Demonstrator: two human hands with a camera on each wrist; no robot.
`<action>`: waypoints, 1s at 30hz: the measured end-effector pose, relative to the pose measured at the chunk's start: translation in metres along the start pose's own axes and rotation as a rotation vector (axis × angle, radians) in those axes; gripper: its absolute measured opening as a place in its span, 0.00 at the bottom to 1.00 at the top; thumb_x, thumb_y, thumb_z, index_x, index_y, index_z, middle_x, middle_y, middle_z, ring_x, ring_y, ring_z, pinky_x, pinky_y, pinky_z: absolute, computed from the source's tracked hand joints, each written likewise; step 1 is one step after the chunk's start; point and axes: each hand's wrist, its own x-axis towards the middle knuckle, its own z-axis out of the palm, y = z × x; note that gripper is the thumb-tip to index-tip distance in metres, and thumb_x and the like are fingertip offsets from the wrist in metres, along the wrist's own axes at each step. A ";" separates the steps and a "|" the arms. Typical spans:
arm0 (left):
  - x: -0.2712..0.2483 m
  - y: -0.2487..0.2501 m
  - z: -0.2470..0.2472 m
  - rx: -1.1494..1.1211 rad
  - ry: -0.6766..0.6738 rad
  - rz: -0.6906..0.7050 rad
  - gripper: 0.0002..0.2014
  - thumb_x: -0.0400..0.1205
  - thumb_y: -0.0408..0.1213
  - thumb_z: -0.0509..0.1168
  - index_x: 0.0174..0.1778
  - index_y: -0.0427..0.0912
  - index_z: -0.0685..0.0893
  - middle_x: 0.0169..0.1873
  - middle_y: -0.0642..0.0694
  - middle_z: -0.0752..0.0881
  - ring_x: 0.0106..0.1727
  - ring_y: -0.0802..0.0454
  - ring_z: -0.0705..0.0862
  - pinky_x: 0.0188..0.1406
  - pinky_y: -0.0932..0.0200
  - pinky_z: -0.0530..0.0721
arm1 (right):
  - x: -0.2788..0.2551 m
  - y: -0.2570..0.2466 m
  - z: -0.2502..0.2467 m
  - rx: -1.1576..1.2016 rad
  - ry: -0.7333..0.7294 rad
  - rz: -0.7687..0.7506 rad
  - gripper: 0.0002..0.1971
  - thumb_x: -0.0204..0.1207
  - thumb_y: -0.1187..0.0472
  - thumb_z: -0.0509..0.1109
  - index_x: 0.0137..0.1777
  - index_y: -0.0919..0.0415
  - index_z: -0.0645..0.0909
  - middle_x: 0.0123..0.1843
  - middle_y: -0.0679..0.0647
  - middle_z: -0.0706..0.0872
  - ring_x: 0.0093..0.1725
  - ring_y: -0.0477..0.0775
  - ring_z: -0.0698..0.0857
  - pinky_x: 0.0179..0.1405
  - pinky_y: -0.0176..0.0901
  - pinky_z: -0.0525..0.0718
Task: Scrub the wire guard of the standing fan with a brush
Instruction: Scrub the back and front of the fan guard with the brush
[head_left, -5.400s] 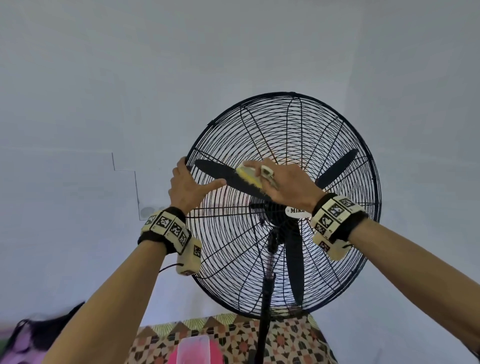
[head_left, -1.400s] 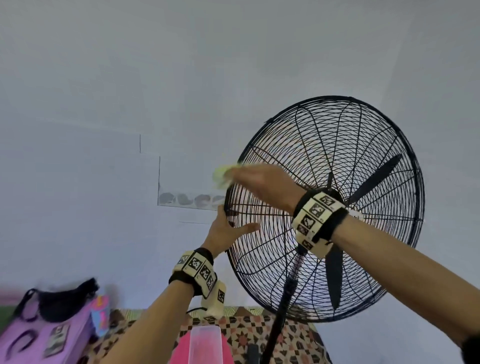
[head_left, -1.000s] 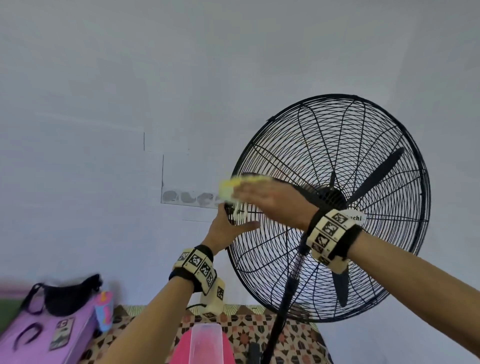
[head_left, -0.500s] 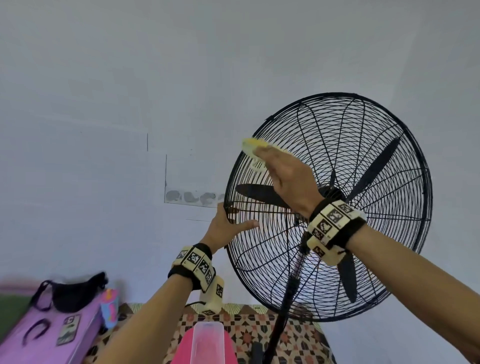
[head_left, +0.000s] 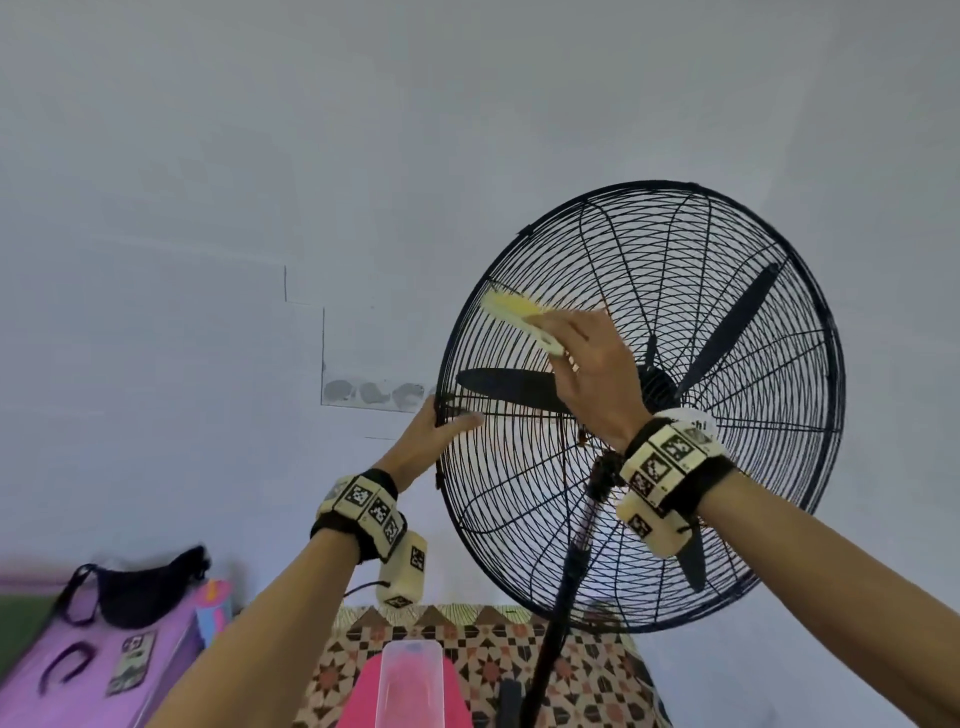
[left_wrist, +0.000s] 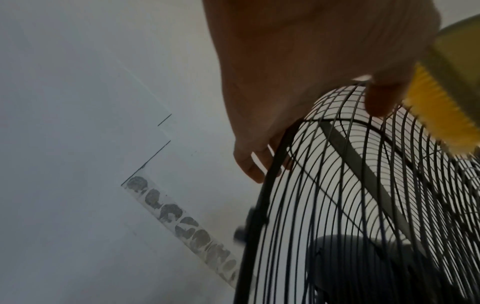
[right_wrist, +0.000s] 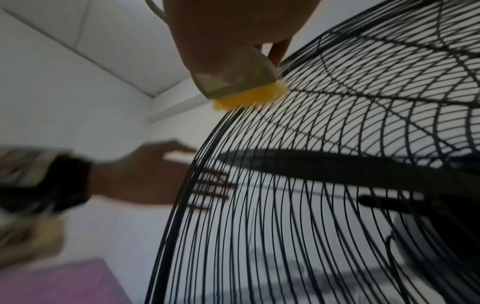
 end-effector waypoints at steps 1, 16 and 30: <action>0.004 0.008 -0.004 -0.035 0.007 -0.007 0.33 0.80 0.62 0.70 0.75 0.46 0.74 0.68 0.46 0.83 0.72 0.43 0.79 0.72 0.46 0.76 | -0.012 -0.003 0.002 0.040 -0.045 -0.027 0.16 0.83 0.64 0.66 0.68 0.62 0.86 0.60 0.59 0.89 0.54 0.58 0.83 0.50 0.54 0.87; 0.054 0.100 -0.015 -0.018 0.092 0.110 0.22 0.91 0.55 0.62 0.80 0.52 0.79 0.59 0.50 0.86 0.58 0.49 0.86 0.54 0.51 0.85 | -0.057 -0.003 -0.003 0.116 -0.320 -0.247 0.19 0.80 0.64 0.63 0.69 0.58 0.84 0.65 0.56 0.89 0.60 0.59 0.86 0.58 0.56 0.89; 0.051 0.097 -0.008 0.097 0.136 0.171 0.23 0.94 0.51 0.56 0.81 0.42 0.74 0.65 0.45 0.83 0.66 0.47 0.83 0.64 0.49 0.86 | -0.063 0.002 -0.012 0.252 -0.280 -0.118 0.17 0.82 0.66 0.69 0.70 0.60 0.85 0.60 0.53 0.90 0.55 0.49 0.85 0.56 0.41 0.85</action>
